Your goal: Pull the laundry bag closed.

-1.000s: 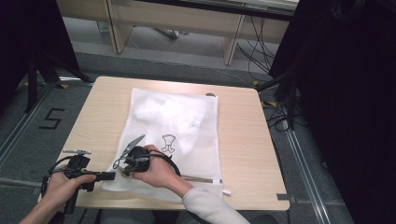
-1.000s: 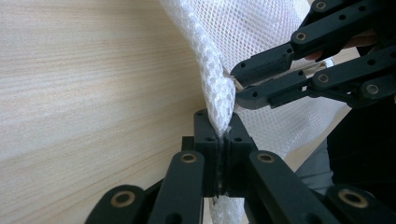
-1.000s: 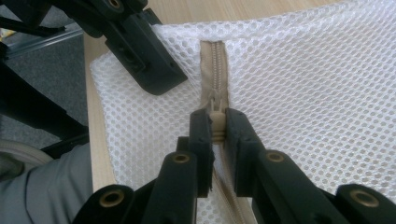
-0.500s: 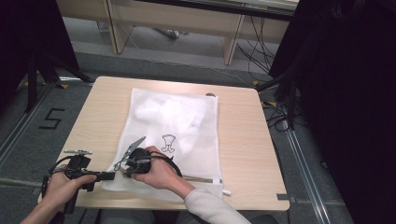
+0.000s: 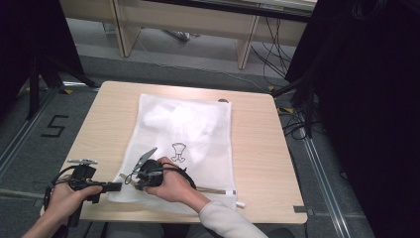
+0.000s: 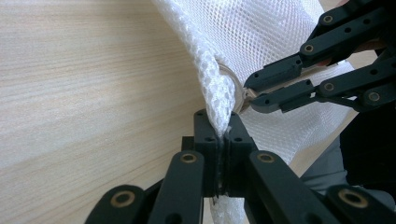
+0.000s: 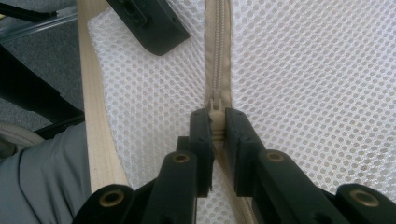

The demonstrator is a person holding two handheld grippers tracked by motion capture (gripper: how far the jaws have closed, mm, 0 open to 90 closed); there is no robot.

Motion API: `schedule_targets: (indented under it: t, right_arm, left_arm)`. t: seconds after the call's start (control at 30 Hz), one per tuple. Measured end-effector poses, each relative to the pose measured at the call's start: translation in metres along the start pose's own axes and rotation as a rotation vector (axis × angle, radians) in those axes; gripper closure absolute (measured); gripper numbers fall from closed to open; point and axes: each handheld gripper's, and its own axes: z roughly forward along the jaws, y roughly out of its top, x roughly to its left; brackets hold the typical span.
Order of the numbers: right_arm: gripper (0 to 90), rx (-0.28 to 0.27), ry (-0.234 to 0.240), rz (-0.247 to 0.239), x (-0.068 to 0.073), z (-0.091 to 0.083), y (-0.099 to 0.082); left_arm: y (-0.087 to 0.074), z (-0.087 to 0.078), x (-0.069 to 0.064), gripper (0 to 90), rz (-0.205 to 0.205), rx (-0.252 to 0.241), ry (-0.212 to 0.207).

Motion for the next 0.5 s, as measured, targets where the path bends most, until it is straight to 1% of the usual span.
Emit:
schedule_targets:
  t: [0.07, 0.17, 0.2, 0.23, 0.3, 0.33, 0.37, 0.4, 0.43, 0.47, 0.5]
  right_arm:
    - [82.6, 0.01, -0.006, 0.009, 0.0001, -0.0014, -0.0009]
    - [82.6, 0.01, -0.011, 0.009, 0.0005, -0.0019, -0.0016]
    - [82.6, 0.007, -0.006, 0.013, 0.0008, -0.0019, -0.002]
    - [82.6, 0.013, -0.006, 0.007, 0.0006, -0.0028, -0.0027]
    - [82.6, 0.018, -0.009, 0.014, 0.0003, -0.0031, -0.0043]
    - [82.6, 0.01, -0.004, 0.005, -0.0005, -0.0027, -0.0048]
    - [82.6, 0.01, 0.002, 0.017, -0.0002, -0.0036, -0.0052]
    - [82.6, 0.01, 0.002, 0.017, -0.0002, -0.0036, -0.0052]
    - [82.6, 0.008, -0.002, 0.006, -0.0003, -0.0037, -0.005]
    - [82.6, 0.011, -0.008, 0.014, 0.0004, -0.0042, -0.005]
    - [82.6, 0.009, -0.007, -0.005, -0.0003, -0.0038, -0.0047]
  left_arm:
    - [0.0001, 0.0001, -0.0003, 86.1, 0.004, 0.002, 0.004]
    - [0.0001, 0.0007, -0.0015, 86.1, 0.005, -0.003, 0.01]
    - [-0.0002, 0.001, -0.0021, 86.2, 0.004, -0.009, 0.02]
    - [-0.0006, 0.0015, -0.0024, 86.1, 0.002, -0.021, 0.024]
    - [-0.0004, 0.0014, -0.0023, 86.1, 0.004, -0.018, 0.025]
    - [-0.0004, 0.0014, -0.0023, 86.1, 0.007, -0.015, 0.025]
    - [0.0003, 0.0008, -0.0016, 86.1, 0.011, 0.001, 0.015]
    - [0.0003, 0.0008, -0.0016, 86.2, 0.011, 0.001, 0.015]
    - [0.0002, 0.0007, -0.0017, 86.1, 0.011, 0.001, 0.015]
    - [0.0002, 0.0006, -0.0017, 86.1, 0.011, 0.001, 0.016]
    - [0.0001, 0.0007, -0.0018, 86.1, 0.01, -0.001, 0.018]
